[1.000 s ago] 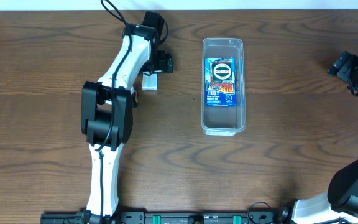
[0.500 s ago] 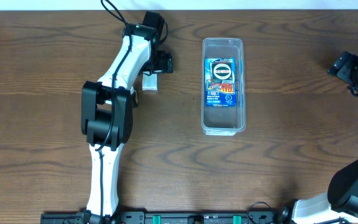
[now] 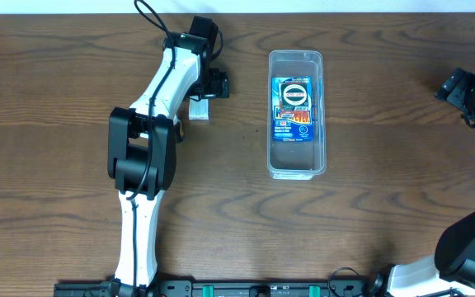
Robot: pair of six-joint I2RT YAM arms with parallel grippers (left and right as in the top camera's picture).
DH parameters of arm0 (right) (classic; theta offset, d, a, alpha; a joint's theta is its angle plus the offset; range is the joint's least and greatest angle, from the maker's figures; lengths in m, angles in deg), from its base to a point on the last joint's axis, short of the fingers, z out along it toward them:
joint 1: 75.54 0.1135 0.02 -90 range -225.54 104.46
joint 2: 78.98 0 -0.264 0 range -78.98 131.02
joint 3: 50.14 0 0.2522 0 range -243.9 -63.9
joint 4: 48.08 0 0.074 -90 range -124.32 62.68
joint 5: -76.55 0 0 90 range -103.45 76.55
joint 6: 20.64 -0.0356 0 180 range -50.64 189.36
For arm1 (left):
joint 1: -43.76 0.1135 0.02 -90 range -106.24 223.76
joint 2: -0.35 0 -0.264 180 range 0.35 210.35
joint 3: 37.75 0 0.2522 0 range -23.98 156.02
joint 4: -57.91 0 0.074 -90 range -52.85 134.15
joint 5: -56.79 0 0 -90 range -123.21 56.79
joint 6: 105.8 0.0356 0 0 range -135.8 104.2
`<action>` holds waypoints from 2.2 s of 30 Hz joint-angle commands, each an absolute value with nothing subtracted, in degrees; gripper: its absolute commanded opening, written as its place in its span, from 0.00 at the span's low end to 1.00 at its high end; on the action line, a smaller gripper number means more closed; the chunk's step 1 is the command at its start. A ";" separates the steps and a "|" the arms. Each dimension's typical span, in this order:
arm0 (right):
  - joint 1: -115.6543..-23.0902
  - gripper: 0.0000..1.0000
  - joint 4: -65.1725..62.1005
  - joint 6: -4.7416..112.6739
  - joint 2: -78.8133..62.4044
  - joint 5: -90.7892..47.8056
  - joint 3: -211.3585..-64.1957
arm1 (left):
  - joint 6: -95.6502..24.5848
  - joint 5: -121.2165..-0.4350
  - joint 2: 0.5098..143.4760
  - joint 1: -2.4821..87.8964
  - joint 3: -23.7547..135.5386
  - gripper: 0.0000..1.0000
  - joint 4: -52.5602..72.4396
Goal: Pack container
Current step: 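Lower the left gripper over the Panadol box and grasp it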
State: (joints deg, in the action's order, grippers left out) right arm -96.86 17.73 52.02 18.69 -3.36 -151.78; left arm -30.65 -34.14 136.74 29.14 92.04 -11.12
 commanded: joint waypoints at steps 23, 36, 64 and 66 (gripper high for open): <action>-97.23 0.99 17.77 52.70 19.17 -2.95 -151.51 | -31.13 -34.05 137.53 29.60 87.98 0.98 -8.41; -97.23 0.99 17.77 52.70 19.17 -2.95 -151.51 | -31.11 -34.05 137.53 29.60 87.98 0.82 -7.75; -97.23 0.99 17.77 52.70 19.17 -2.95 -151.51 | -30.91 -34.01 137.53 29.63 87.98 0.50 -7.51; -97.23 0.99 17.77 52.70 19.17 -2.95 -151.51 | -30.91 -33.99 137.53 29.63 87.98 0.49 -7.45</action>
State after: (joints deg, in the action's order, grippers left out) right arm -96.86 17.73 52.04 18.69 -3.36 -151.78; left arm -30.95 -34.29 136.77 29.14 88.20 -7.51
